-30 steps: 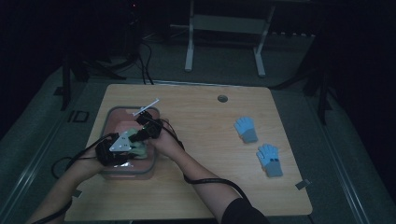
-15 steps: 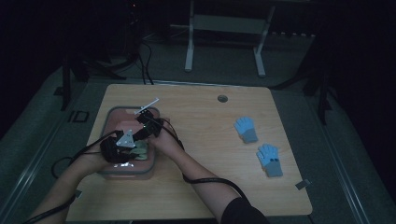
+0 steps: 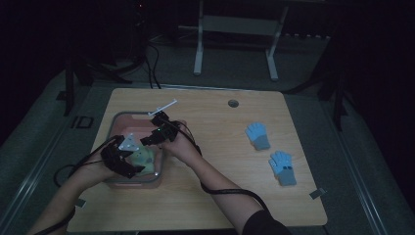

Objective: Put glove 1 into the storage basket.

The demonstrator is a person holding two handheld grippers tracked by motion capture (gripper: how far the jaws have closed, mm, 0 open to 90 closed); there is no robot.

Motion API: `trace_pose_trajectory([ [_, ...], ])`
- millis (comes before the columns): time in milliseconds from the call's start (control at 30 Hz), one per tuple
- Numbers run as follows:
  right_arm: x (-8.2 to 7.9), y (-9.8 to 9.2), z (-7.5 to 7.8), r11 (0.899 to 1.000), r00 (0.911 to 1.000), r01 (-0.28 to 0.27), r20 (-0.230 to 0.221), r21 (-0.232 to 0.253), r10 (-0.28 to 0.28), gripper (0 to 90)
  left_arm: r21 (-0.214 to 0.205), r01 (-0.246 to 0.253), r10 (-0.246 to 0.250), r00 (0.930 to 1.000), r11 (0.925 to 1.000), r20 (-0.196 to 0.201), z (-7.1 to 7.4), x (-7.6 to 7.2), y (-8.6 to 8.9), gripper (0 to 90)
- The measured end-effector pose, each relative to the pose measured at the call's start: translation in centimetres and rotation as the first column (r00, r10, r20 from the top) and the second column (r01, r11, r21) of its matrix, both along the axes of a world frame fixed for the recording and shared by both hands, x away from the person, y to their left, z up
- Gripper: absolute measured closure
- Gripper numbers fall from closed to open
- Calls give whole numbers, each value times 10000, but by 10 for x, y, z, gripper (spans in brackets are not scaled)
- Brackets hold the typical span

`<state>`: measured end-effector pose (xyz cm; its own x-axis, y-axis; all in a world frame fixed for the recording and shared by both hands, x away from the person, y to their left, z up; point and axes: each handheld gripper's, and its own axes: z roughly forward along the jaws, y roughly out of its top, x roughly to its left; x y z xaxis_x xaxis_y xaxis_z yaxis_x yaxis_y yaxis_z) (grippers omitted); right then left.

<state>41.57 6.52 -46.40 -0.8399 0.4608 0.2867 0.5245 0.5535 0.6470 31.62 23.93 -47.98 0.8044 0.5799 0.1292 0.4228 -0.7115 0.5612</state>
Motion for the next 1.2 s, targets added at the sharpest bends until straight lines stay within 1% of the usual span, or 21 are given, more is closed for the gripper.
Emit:
trace_pose_trajectory([
  [67,-2,-7,2,10000,10000,-74,-65,54,74,307,-387,-163,157,9997,9991,-161,2,0,0,110],
  [100,-2,-10,3,9997,9998,-188,-89,157,190,269,-474,-185,177,9997,9987,-181,3,-1,-1,89],
  [167,-5,-16,5,9992,9994,-288,-197,263,294,228,-496,-279,276,9996,9984,-71,5,-1,-4,84],
  [200,-6,-19,5,9989,9993,-336,-154,313,340,202,-522,-318,317,9995,9981,-27,6,-2,-6,84],
  [300,-10,-28,8,9980,9984,-553,-85,309,556,168,-664,-258,257,9997,9975,-12,8,-3,-14,84],
  [367,-12,-35,8,9971,9980,-619,-118,448,625,169,-829,-169,173,9998,9964,39,10,-4,-21,84],
  [467,-15,-46,9,9964,9981,-596,-144,601,606,169,-1182,-80,89,9999,9930,76,14,-4,-29,84],
  [567,-19,-57,10,9966,9982,-598,77,559,594,169,-1509,-111,128,9999,9885,99,16,-5,-38,84],
  [633,-21,-64,9,9970,9981,-595,160,494,587,186,-1621,-216,239,9996,9865,120,17,-6,-44,84],
  [667,-21,-68,9,9974,9981,-569,241,450,559,191,-1698,-219,232,9997,9852,52,17,-6,-47,84],
  [733,-21,-77,8,9972,9984,-540,194,517,531,191,-1811,-244,268,9996,9832,109,18,-7,-53,84],
  [800,-21,-85,7,9973,9988,-475,175,560,466,191,-2018,-281,309,9995,9790,106,19,-8,-59,84],
  [833,-21,-91,6,9972,9986,-500,196,548,490,191,-2114,-220,252,9996,9772,121,20,-9,-63,84],
  [867,-21,-95,5,9975,9984,-502,280,501,488,191,-2135,-106,129,9999,9769,93,21,-10,-66,84],
  [967,-22,-110,4,9984,9974,-443,586,353,422,193,-2226,150,-107,9997,9748,204,24,-15,-79,84],
  [1000,-22,-116,3,9985,9974,-424,597,353,403,196,-2306,218,-185,9997,9728,165,24,-16,-83,84],
  [1067,-21,-126,3,9985,9980,-294,577,463,267,195,-2302,312,-284,9995,9727,158,25,-18,-93,84],
  [1200,-22,-146,3,9992,9972,-112,743,386,83,189,-2453,701,-675,9975,9669,191,23,-23,-112,83],
])
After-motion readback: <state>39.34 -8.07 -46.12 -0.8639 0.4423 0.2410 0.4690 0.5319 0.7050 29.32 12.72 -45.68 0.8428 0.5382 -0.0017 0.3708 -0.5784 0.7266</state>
